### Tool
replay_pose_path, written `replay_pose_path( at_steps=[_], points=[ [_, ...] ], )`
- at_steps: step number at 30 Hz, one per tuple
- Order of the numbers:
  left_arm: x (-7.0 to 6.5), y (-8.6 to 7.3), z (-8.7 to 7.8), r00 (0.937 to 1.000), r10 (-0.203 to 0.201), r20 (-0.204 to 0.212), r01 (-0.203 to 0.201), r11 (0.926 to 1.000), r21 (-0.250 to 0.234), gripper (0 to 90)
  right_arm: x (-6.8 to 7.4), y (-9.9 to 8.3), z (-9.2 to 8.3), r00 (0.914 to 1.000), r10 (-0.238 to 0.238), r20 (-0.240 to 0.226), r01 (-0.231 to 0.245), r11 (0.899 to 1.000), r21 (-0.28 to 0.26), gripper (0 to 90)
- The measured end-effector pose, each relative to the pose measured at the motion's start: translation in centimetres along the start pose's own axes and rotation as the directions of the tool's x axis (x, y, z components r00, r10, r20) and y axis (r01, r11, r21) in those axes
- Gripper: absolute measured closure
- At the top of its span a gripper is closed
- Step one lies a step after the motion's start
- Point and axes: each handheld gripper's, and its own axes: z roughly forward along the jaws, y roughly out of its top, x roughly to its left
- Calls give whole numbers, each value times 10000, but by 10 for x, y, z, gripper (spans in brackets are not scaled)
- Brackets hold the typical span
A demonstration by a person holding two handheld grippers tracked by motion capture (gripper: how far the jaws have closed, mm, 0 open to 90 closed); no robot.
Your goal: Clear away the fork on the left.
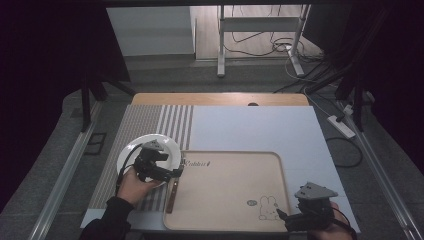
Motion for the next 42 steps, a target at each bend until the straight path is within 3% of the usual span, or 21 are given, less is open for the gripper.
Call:
replay_pose_path(
  at_steps=[9,16,20,28,37,42],
  points=[
    [3,-6,-7,9998,136,-162,-135,9999,63,9,0,0,0,10000,-31,2,31,10000,-15,0],
    [6,-12,-12,9998,13,-197,-13,10000,-6,0,0,0,0,10000,23,24,-23,10000,-35,0],
    [6,-16,-15,9987,184,-467,-180,9998,85,0,-1,-1,-1,9999,126,17,-126,9999,-112,0],
    [8,-25,-23,9995,-34,-300,29,9998,-184,0,-1,-1,-1,9999,124,40,-124,9998,-127,0],
    [6,-35,-32,9990,-233,-387,222,9994,-279,0,0,-1,-2,9998,144,106,-143,9998,-153,0],
    [5,-43,-36,9993,-297,-241,291,9993,-251,0,-1,-1,-2,9997,203,95,-201,9996,-191,0]
  ],
)
